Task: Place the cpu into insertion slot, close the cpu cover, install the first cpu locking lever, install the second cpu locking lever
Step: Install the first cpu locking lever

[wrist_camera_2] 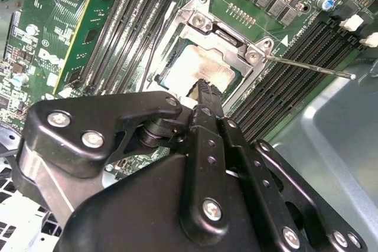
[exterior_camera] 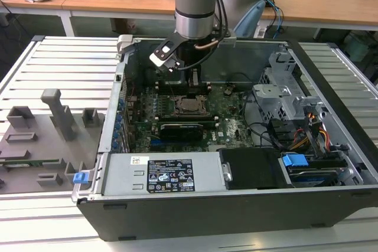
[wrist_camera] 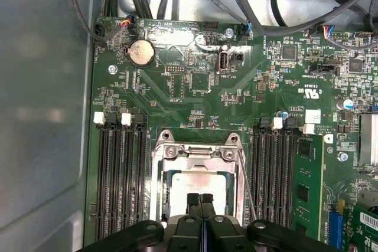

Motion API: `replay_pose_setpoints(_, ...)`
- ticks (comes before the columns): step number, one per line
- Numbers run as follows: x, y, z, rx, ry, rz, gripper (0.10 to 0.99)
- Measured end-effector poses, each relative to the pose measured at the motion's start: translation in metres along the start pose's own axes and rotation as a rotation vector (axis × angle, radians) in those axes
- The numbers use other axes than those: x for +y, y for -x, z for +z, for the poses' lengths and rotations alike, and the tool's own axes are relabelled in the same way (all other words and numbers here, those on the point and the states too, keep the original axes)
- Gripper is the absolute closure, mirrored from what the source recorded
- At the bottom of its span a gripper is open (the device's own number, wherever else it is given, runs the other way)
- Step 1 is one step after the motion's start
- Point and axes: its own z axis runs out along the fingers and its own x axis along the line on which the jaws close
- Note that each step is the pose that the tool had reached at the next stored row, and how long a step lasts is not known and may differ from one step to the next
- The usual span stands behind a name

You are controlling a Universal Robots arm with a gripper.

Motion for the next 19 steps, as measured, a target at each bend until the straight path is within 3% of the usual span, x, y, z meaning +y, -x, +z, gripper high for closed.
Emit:
replay_pose_setpoints(9, 0.0002, 0.0001, -0.0058, -0.0007, 0.0, 0.0, 0.98)
replay_pose_setpoints(12, 0.001, 0.0005, -0.0257, -0.0007, 0.002, 0.0, 0.98)
replay_pose_setpoints(15, 0.0016, 0.0007, -0.0384, -0.0008, 0.002, 0.0, 0.98)
replay_pose_setpoints(18, 0.0016, 0.0007, -0.0399, 0.0001, 0.002, -0.009, 0.98)
replay_pose_setpoints(19, 0.0016, 0.0008, -0.0399, 0.0014, 0.003, -0.044, 0.98)
